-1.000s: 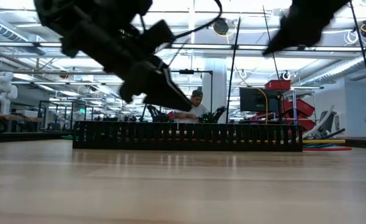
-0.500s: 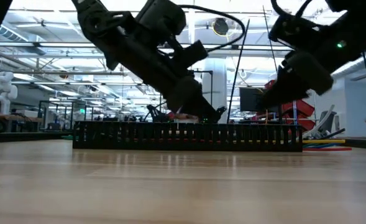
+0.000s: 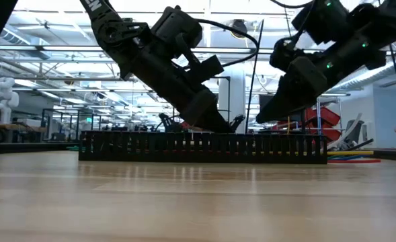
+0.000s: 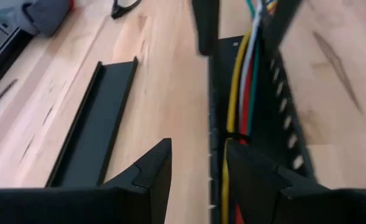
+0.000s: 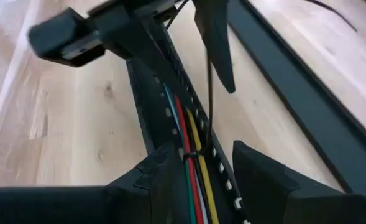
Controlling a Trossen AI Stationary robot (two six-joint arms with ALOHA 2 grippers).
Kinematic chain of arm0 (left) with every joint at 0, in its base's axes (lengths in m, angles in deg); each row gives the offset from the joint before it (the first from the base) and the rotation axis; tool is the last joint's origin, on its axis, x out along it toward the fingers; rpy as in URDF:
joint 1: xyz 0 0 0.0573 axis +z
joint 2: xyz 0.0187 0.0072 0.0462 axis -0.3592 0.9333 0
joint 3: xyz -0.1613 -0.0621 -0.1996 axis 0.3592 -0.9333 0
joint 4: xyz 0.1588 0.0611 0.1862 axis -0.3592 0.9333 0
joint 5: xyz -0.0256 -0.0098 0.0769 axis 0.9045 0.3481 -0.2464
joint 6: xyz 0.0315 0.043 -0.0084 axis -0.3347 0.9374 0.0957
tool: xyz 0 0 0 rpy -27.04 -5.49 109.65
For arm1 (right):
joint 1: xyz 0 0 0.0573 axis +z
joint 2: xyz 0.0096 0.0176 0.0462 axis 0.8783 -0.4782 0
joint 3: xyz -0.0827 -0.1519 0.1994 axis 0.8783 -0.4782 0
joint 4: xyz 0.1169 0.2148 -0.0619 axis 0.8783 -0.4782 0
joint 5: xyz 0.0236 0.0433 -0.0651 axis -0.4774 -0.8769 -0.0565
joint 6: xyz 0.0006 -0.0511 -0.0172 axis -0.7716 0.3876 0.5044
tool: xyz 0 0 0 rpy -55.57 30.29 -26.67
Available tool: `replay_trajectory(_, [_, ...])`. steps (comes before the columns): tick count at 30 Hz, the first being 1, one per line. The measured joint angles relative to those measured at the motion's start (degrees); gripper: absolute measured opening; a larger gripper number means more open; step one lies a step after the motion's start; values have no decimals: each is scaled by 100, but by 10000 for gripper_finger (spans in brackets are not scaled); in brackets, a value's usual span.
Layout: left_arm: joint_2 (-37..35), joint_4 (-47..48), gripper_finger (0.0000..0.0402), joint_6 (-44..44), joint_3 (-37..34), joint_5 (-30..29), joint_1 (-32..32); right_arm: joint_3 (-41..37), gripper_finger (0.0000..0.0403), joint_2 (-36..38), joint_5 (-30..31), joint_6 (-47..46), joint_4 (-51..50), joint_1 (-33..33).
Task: Ziptie cables
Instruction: Put zip-tied cables in cable duct
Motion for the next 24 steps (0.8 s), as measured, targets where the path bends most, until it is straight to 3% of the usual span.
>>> replay_trajectory(7, [70,-85,132,4,-7,393,-4,2,152,-97,-266,370,467,-173])
replay_trajectory(24, [105,-565,127,16,-2,442,-19,6,108,-691,-864,556,1103,-619])
